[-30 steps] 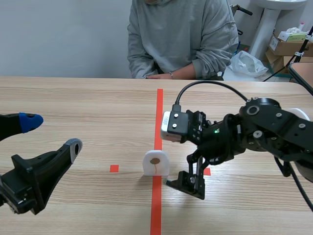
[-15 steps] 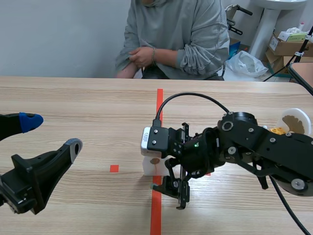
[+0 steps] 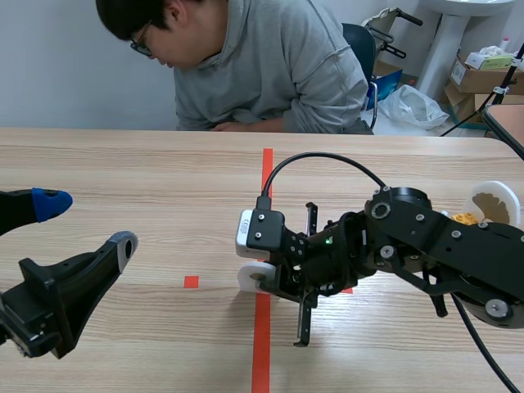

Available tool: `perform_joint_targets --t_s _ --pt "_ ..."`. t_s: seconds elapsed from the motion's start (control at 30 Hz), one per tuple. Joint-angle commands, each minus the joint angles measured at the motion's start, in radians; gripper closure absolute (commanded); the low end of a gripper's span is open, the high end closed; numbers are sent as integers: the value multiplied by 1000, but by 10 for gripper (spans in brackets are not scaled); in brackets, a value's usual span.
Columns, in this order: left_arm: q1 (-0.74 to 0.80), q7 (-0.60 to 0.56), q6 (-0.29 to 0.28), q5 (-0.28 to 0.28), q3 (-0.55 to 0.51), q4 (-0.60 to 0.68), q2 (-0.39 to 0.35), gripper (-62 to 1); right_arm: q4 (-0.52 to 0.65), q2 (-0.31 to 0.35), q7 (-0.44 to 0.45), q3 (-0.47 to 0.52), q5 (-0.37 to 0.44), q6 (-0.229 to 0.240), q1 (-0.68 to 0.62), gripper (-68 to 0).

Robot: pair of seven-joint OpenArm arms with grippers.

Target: Do the leaf sorting experiment

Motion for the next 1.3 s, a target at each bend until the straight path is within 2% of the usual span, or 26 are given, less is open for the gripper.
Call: perform_joint_targets --t_s 0.0,0.4,0.5,0.8,1.0,1.27 --pt "2 -13 -2 -10 -1 10 5 -572 14 7 13 8 6 -1 19 -8" --pt "2 -13 -2 -10 -1 10 5 -572 30 5 14 21 13 0 13 -8" --pt "2 -13 -2 -10 -1 10 5 -572 49 5 -11 72 71 0 -6 -9" --pt "2 -13 -2 -10 -1 10 5 -572 122 30 -85 338 216 0 -122 -9" --pt "2 -13 -2 -10 -1 10 5 -572 188 62 -137 569 285 -3 -226 -9" --pt "2 -13 -2 -10 -1 10 5 -572 191 66 -167 879 376 -54 -348 -9"
